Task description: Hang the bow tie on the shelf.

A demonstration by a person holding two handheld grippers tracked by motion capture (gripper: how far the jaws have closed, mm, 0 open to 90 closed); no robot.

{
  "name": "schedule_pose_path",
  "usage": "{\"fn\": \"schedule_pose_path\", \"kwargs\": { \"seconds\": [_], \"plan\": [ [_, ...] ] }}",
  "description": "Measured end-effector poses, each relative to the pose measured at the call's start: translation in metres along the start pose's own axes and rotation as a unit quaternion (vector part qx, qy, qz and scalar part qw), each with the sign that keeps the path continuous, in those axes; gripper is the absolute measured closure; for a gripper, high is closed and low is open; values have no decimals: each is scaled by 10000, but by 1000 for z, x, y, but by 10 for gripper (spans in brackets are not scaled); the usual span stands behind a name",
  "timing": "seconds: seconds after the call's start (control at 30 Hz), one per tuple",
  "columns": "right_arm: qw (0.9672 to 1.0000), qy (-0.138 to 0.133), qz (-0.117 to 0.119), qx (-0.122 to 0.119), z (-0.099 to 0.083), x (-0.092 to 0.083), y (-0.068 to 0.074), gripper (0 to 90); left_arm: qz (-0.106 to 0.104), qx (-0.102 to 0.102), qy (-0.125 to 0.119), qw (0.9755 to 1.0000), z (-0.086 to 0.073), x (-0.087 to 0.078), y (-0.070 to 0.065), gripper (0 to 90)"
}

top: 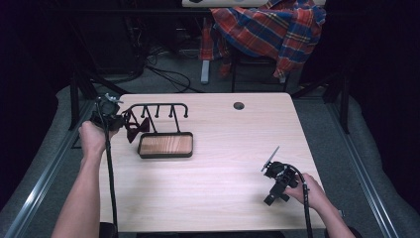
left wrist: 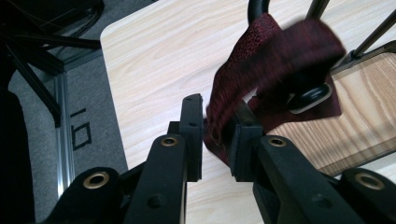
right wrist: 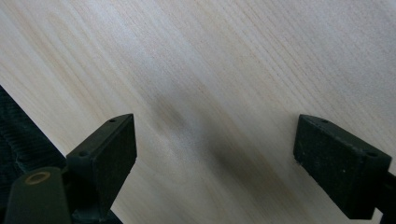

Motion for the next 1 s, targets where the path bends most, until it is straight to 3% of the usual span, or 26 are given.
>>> {"fn": "schedule_pose_path", "kwargs": {
  "seconds": [0.23, 0.37, 0.4, 0.47, 0.83, 1.0],
  "plan": [
    [10000, 16, 3, 3, 0, 0, 0, 130, 41, -90, 29, 9999, -2, -3, 4, 718],
    [10000, -21, 6, -11, 0, 0, 0, 130, 132, -124, 185, 9997, -3, -5, 7, 616],
    [10000, -23, 8, -9, 0, 1, 0, 130, 181, -147, 248, 9994, -4, -5, 9, 533],
    [10000, -21, 7, -8, 0, 1, 0, 130, 232, -193, 282, 9991, -5, -6, 10, 479],
    [10000, -12, 6, 1, 0, 1, 0, 130, 170, -300, 362, 9988, -7, -13, 15, 245],
    [10000, -2, 3, 6, 0, 0, 0, 130, 81, -256, 386, 9989, -5, -18, 14, 187]
  ]
}}
Point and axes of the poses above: each handheld gripper's, and its own axes: x roughly forward along the jaws, z roughly out of its top, y roughly to its left, the point moved 1 cm from there along x, roughly forward along the jaws, and after that the axes turned 13 degrees about -y, right-handed, at the moved point
